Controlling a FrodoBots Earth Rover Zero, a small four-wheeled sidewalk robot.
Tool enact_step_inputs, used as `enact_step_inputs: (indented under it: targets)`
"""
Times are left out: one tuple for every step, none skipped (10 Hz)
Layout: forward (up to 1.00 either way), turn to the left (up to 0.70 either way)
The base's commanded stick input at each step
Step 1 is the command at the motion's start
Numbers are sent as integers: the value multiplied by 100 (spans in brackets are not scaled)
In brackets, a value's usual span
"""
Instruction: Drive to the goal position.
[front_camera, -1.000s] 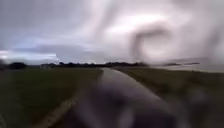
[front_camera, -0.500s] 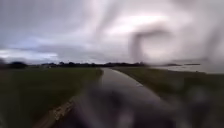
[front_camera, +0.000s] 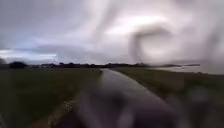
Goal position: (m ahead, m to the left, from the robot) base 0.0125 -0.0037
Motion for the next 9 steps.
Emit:
enact_step_inputs:
  targets:
    - [70,0]
    - [70,0]
    - [70,0]
    - [70,0]
    - [70,0]
    - [70,0]
    - [70,0]
    - [70,0]
    - [70,0]
